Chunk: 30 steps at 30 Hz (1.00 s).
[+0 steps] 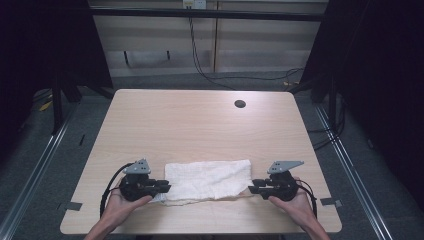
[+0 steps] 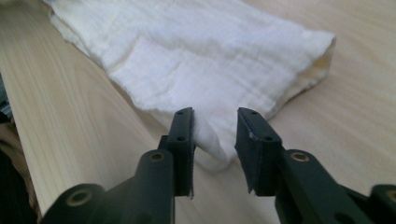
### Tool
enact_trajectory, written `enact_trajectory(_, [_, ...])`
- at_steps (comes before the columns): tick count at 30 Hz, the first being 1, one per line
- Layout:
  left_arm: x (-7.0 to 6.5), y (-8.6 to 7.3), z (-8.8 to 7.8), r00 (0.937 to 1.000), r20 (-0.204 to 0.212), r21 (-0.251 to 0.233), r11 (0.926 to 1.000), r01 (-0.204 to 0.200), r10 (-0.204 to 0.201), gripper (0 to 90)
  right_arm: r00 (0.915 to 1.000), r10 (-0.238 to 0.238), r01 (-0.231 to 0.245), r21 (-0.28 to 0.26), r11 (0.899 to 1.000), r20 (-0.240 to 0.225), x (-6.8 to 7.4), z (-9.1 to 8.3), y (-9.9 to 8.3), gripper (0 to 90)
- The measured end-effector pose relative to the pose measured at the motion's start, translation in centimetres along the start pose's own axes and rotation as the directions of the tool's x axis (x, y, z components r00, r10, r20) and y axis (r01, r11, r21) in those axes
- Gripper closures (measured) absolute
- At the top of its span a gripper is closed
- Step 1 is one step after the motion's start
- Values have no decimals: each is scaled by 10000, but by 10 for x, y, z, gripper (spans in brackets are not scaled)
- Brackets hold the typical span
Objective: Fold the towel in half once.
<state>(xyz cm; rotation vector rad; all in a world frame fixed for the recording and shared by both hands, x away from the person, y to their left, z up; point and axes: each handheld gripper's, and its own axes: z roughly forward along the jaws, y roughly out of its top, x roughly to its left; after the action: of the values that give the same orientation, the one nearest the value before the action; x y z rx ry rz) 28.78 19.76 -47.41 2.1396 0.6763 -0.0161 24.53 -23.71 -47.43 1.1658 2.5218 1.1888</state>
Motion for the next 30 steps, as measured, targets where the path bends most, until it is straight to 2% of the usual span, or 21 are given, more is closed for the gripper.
enact_trajectory(1, [3, 2, 4, 10000, 15, -114, 9999, 85, -85, 774, 10000, -10, 10, -152, 9999, -8, 0, -1, 3, 626])
enact_trajectory(4, [12, 9, 12, 9996, -54, -54, 9996, 292, -293, 768, 10000, 11, -15, -529, 9986, -71, -2, 0, 13, 596])
enact_trajectory(7, [19, 13, 21, 9992, -119, 106, 9992, 380, -378, 769, 9998, 16, -27, -603, 9982, -176, -3, 2, 19, 579])
enact_trajectory(8, [21, 14, 24, 9988, -159, 151, 9988, 460, -458, 769, 9992, 71, -100, -743, 9972, -385, -3, 2, 21, 575])
enact_trajectory(9, [22, 13, 27, 9987, -300, 281, 9987, 426, -418, 768, 9992, 77, -108, -814, 9966, -390, -2, 1, 22, 574])
enact_trajectory(12, [24, 10, 32, 9986, -349, 663, 9969, 418, -396, 765, 9994, 17, -44, -773, 9970, -354, 1, 1, 24, 572])
enact_trajectory(15, [28, 5, 35, 9976, -460, 746, 9957, 546, -513, 764, 9997, -27, 8, -797, 9968, -239, 1, -4, 24, 585])
enact_trajectory(16, [29, 5, 35, 9976, -413, 735, 9955, 594, -565, 767, 10000, 46, -51, -772, 9970, -58, 0, -4, 23, 605])
enact_trajectory(19, [26, 8, 39, 9976, -536, 752, 9960, 474, -434, 766, 9999, 151, -147, -681, 9976, 63, -2, 5, 21, 638])
enact_trajectory(22, [22, 11, 45, 9979, -555, 756, 9964, 375, -334, 765, 9996, 126, -124, -70, 9999, 271, -4, 23, 18, 647])
enact_trajectory(24, [19, 13, 48, 9985, -483, 821, 9962, 305, -266, 758, 9993, 212, -216, 125, 9997, 319, -6, 30, 15, 649])
enact_trajectory(26, [17, 15, 50, 9988, -473, 844, 9963, 161, -121, 750, 9986, 268, -283, 313, 9991, 464, -9, 34, 11, 651])
enact_trajectory(28, [15, 17, 53, 9989, -425, 794, 9966, 216, -183, 724, 9984, 144, -165, 371, 9992, 551, -11, 37, 7, 663])
enact_trajectory(30, [14, 17, 53, 9993, -306, 880, 9958, 247, -221, 704, 9968, 344, -373, 393, 9985, 728, -15, 33, 6, 664])
